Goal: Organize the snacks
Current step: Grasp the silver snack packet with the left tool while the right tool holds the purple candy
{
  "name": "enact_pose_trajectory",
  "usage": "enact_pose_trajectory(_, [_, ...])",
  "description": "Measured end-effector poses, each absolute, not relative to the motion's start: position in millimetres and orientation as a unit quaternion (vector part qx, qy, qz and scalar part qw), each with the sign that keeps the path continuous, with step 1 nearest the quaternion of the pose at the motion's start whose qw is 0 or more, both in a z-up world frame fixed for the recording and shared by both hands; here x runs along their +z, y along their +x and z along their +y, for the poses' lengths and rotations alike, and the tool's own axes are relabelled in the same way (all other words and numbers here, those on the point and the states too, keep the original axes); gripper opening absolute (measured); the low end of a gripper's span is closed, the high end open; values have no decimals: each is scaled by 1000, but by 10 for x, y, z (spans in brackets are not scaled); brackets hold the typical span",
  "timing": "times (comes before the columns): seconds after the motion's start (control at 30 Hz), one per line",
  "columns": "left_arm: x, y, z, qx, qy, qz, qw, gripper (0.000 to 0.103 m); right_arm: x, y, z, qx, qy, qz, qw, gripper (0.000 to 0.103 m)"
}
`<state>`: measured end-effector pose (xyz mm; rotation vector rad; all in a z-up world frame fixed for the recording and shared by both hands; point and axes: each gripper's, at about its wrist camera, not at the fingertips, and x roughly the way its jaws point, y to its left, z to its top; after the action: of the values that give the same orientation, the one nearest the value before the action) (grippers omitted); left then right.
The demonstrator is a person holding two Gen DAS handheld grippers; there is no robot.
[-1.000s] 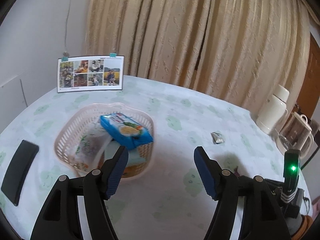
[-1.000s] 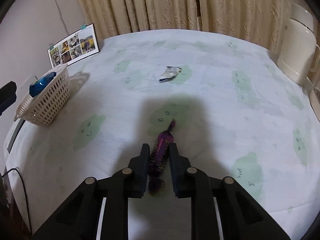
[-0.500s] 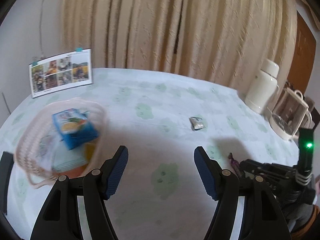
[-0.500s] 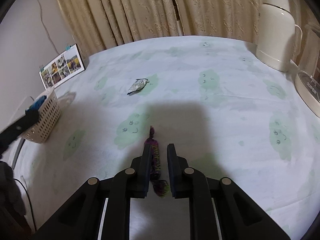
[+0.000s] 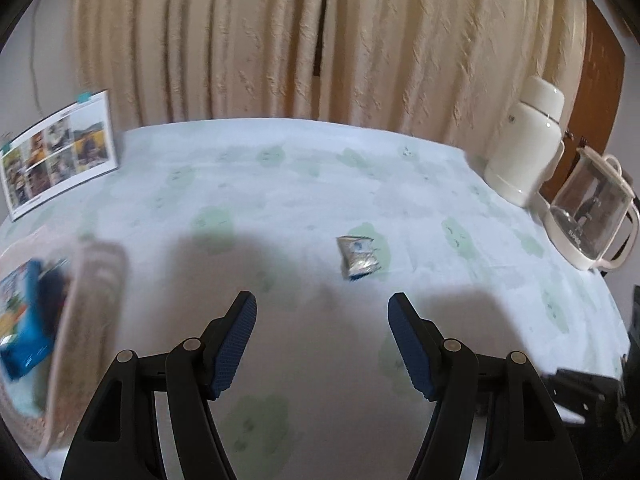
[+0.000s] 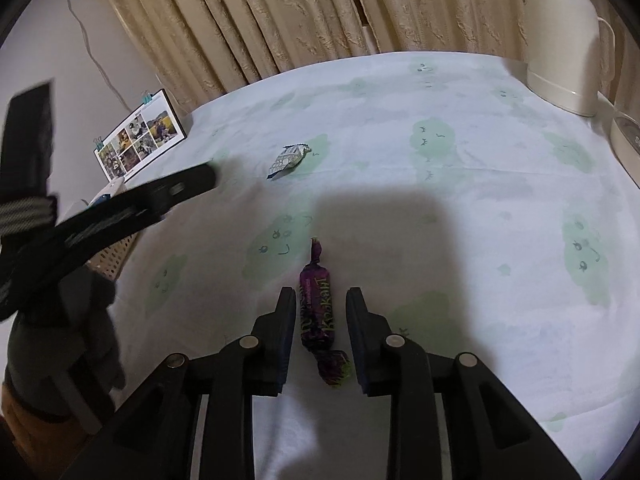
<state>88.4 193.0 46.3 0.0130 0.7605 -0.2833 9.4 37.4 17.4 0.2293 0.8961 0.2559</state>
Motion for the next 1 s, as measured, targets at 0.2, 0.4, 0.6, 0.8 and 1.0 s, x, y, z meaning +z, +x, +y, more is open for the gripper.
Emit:
enact_pose_trajectory(0.2, [315, 1260, 1668, -153, 20, 396, 905, 62, 167, 103, 382, 120, 104, 433, 887, 24])
enact_pose_trajectory(0.4, [169, 1489, 1521, -155, 28, 418, 895, 53, 165, 95, 377, 117, 101, 433, 888, 24])
enact_pose_trajectory(0.6, [77, 1639, 1425, -163, 32, 434, 885, 37, 162, 88, 399, 113, 89, 431, 891, 24])
enact_pose_trajectory(0.8, [48, 1662, 1370, -164, 31, 434, 885, 25, 158, 78, 408, 110, 86, 429, 893, 24])
enact_pose_trajectory(1.0, [94, 1583, 1413, -165, 28, 423, 891, 25, 160, 83, 410, 111, 90, 427, 893, 24])
